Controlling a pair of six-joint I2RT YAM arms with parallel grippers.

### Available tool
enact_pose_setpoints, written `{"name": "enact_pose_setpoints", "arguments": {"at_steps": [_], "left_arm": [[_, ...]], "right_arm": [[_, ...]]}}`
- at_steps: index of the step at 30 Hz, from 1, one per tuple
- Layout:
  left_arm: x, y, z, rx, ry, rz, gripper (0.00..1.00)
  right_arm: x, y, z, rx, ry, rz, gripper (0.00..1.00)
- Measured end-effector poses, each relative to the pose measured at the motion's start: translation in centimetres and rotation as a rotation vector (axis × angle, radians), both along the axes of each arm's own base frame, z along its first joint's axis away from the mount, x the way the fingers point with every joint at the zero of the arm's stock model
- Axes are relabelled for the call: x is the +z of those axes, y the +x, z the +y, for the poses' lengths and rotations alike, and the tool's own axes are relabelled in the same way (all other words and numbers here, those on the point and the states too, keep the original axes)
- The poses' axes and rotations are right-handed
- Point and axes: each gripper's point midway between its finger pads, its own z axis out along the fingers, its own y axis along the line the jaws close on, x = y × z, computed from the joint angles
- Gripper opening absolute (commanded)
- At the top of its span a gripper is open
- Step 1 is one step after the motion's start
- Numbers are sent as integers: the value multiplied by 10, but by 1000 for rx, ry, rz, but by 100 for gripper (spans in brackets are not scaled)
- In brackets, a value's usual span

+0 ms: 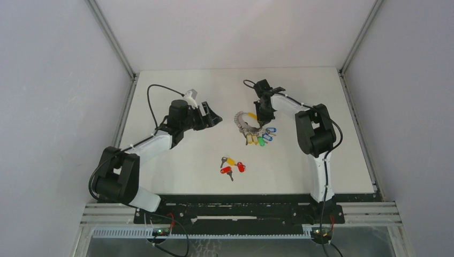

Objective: Put the keys on the keyring

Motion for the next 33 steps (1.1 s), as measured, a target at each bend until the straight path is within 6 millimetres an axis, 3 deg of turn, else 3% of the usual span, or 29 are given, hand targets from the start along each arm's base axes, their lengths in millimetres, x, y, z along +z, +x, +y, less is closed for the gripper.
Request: {"name": "enact_pose_setpoints", "arguments": {"at_steps": [10, 17, 26, 33], "left_arm": [[0, 30, -12, -13, -3, 5, 85], [-11, 51, -21, -68, 36, 19, 84], [-27, 58, -34, -191, 72, 44, 80], [-29, 63, -45, -284, 81, 38, 73]], "right_arm": [[1, 4, -7, 110, 30, -109, 0], [7, 8, -5, 217, 64, -205, 0], [29, 13, 10, 363, 79, -341, 0], [38, 16, 27, 457, 85, -398, 0]]}}
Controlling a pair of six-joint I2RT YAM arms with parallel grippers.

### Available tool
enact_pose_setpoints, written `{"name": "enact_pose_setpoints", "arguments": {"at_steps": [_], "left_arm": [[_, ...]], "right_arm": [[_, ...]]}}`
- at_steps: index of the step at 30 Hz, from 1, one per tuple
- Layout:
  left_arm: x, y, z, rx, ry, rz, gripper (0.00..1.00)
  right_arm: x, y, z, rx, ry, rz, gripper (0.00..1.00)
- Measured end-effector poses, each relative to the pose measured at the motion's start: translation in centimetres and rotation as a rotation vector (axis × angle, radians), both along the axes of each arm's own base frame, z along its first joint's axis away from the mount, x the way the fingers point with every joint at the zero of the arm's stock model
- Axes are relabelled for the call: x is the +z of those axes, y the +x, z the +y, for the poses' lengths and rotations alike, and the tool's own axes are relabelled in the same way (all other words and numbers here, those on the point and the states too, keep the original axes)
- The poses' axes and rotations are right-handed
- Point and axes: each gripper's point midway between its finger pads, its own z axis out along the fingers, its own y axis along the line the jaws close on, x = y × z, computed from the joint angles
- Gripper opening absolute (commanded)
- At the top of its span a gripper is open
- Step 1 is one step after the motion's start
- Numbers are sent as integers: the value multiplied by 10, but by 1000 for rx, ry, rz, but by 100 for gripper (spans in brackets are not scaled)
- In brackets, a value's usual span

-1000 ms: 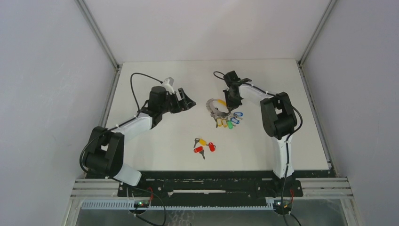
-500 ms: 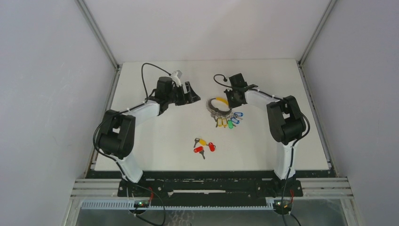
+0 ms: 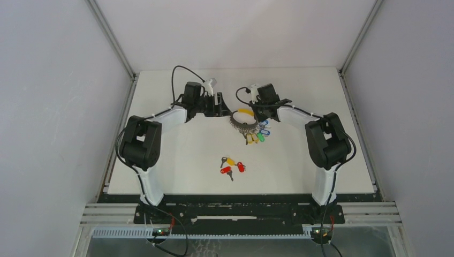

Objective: Put the keys on the keyring

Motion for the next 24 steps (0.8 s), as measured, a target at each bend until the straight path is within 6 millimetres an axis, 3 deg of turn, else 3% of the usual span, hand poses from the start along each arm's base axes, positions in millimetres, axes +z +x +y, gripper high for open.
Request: {"name": "enact_pose_setpoints", "arguments": {"at_steps": [9, 24], "left_arm": [[-14, -7, -6, -90, 7, 36, 61], [-17, -10, -12, -228, 37, 29, 60]], "right_arm": [[6, -8, 15, 103, -11, -41, 0], [15, -12, 28, 207, -17, -91, 0]]}}
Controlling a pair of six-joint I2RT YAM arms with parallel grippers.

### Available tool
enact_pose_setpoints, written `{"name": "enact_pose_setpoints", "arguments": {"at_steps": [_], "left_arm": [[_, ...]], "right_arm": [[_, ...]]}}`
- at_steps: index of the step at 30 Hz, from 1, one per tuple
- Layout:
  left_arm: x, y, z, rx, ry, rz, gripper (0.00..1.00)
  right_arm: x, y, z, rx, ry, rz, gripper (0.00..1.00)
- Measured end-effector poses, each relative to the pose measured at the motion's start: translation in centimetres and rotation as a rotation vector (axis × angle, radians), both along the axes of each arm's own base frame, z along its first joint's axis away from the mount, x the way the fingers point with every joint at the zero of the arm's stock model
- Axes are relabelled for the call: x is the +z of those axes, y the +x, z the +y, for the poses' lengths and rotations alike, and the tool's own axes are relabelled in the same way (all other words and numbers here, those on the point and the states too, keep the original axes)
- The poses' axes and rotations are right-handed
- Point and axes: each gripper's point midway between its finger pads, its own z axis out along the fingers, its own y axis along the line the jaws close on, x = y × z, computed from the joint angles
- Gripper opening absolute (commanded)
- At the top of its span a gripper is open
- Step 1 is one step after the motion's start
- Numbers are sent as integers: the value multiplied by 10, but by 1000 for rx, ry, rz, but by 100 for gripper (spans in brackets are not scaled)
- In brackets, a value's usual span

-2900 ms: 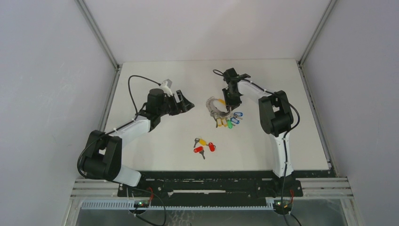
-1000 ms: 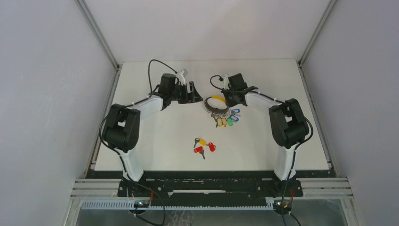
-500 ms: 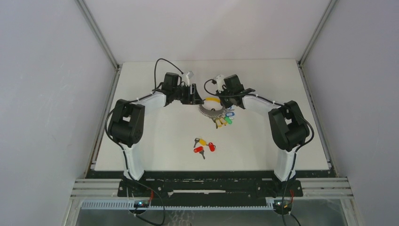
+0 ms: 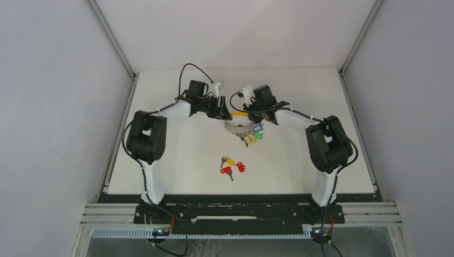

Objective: Put the keys on the keyring

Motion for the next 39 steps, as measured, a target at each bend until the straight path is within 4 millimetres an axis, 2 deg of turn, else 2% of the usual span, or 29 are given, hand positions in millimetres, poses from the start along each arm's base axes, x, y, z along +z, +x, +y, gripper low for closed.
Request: {"name": "enact_pose_setpoints", "arguments": {"at_steps": [14, 28, 39], "left_arm": [[-5, 7, 12, -17, 98, -62, 63], [2, -2, -2, -85, 88, -80, 55], [-2, -9, 3, -98, 101, -49, 50]], "right_arm": [[0, -3, 5, 37, -2, -6, 0], [0, -5, 5, 43, -5, -6, 0], [5, -5, 5, 45, -1, -16, 0]]}}
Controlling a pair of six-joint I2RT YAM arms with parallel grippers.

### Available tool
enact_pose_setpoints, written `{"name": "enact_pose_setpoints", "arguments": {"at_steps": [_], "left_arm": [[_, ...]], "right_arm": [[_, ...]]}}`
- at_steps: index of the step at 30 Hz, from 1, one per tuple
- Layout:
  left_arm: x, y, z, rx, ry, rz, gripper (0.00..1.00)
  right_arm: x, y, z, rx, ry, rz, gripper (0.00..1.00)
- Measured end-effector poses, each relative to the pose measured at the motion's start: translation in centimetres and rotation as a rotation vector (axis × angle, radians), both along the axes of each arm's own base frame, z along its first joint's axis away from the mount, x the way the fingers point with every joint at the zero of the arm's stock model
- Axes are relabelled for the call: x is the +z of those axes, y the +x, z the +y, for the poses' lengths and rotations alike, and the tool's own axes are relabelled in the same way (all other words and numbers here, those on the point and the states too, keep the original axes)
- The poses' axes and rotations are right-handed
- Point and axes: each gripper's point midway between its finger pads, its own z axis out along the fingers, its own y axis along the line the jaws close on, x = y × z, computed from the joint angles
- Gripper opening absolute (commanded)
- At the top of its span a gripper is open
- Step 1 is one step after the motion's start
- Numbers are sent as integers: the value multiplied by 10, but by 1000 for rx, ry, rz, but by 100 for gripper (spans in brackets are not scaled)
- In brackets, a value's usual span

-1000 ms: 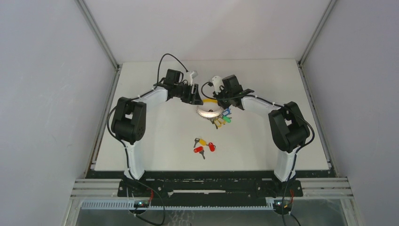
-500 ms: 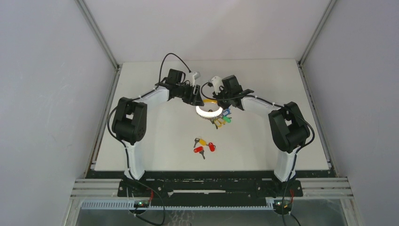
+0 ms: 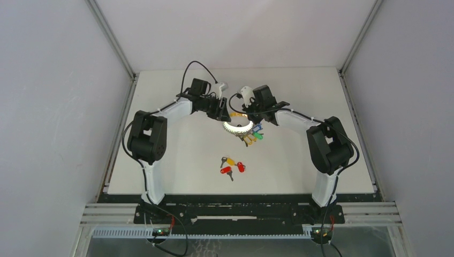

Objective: Put the keys on the keyring

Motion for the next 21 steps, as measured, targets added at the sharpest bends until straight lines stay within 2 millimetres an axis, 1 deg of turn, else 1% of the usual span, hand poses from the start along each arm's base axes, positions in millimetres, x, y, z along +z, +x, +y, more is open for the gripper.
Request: {"name": "enact_pose_setpoints", "arguments": {"at_steps": [2, 4, 8, 13, 15, 21], "left_arm": [[0, 0, 0, -1, -3, 4, 50], [0, 0, 0, -6, -10, 9, 47], [-2, 3, -3, -17, -28, 17, 39], [-4, 2, -4, -31, -48, 33, 26], [-3, 2, -5, -36, -55, 33, 23], [1, -1, -8, -57, -86, 35, 23]], "right_arm": [[0, 0, 0, 1, 0, -1, 0], [0, 0, 0, 2, -1, 0, 0], [-1, -1, -1, 3, -5, 0, 0], [-1, -1, -1, 6, -8, -1, 0], [-1, -1, -2, 5, -8, -1, 0], [-1, 0, -1, 6, -7, -1, 0]]}}
